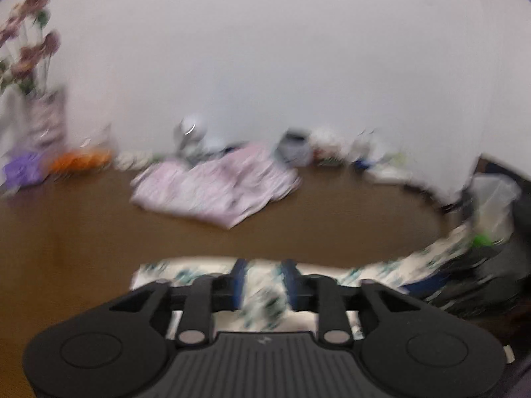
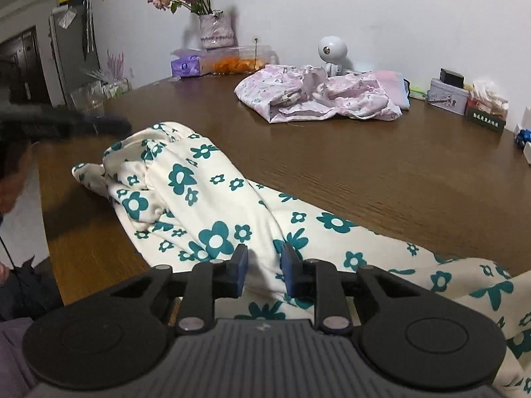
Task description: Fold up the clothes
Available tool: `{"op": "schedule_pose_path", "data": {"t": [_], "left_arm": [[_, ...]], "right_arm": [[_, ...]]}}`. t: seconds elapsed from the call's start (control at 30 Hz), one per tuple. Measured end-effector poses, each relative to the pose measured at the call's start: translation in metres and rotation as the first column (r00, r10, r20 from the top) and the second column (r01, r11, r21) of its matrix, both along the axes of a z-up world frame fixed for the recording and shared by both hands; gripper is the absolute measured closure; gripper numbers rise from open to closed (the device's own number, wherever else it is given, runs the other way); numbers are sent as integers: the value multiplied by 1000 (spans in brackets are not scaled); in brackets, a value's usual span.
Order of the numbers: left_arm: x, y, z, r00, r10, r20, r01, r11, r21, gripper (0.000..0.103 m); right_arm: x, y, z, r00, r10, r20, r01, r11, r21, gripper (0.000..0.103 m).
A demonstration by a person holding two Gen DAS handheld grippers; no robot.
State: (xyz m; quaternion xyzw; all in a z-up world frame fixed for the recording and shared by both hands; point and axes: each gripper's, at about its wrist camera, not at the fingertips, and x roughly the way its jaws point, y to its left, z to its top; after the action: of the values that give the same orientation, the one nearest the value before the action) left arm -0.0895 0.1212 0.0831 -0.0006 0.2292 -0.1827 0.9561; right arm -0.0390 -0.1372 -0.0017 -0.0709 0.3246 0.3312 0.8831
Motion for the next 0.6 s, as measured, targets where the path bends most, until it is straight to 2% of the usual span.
{"op": "schedule_pose_path", "data": {"t": [0.03,0.07,0.1,0.17,0.2,0.23,0.3,0.33,0.37,0.4,0.43,0.6], "left_arm": [[0,-10,-1,998,-61,11,60,997,41,38],[0,-21,-4,993,-115,23,113,989,98,32],[1,-31,-10,987,-154,37,146,975,170,31],[3,-45,-24,975,-217,48,192,930,312,30],[6,-48,-30,967,-252,28,225,903,367,30],[10,-52,-36,958,-285,-9,265,877,401,30],[20,-53,-43,940,-332,-80,334,844,421,32],[25,-50,-46,935,-338,-112,353,839,415,46],[30,-46,-49,932,-334,-143,363,840,404,58],[34,-41,-51,928,-330,-175,373,841,392,63],[37,-36,-54,929,-315,-191,366,849,380,75],[39,-33,-55,959,-213,-186,264,910,320,82]], "right_arm": [[-1,-3,0,1000,2,0,-2,1000,8,80],[-2,-5,0,1000,4,-3,-4,1000,18,80],[-3,-5,-2,1000,6,-6,-6,1000,24,80],[2,-5,-5,1000,10,-10,-10,999,33,80],[5,-4,-5,1000,8,-11,-8,999,40,80],[6,-5,-5,1000,5,-9,-4,999,47,79],[8,-7,-3,1000,-5,-6,5,998,58,78],[8,-8,-2,1000,-13,-3,13,998,59,78],[7,-9,0,1000,-19,0,19,998,61,78],[6,-11,2,1000,-24,2,24,998,61,78],[5,-12,2,1000,-30,1,30,998,57,78],[9,-19,-3,996,-85,-24,87,994,70,78]]}}
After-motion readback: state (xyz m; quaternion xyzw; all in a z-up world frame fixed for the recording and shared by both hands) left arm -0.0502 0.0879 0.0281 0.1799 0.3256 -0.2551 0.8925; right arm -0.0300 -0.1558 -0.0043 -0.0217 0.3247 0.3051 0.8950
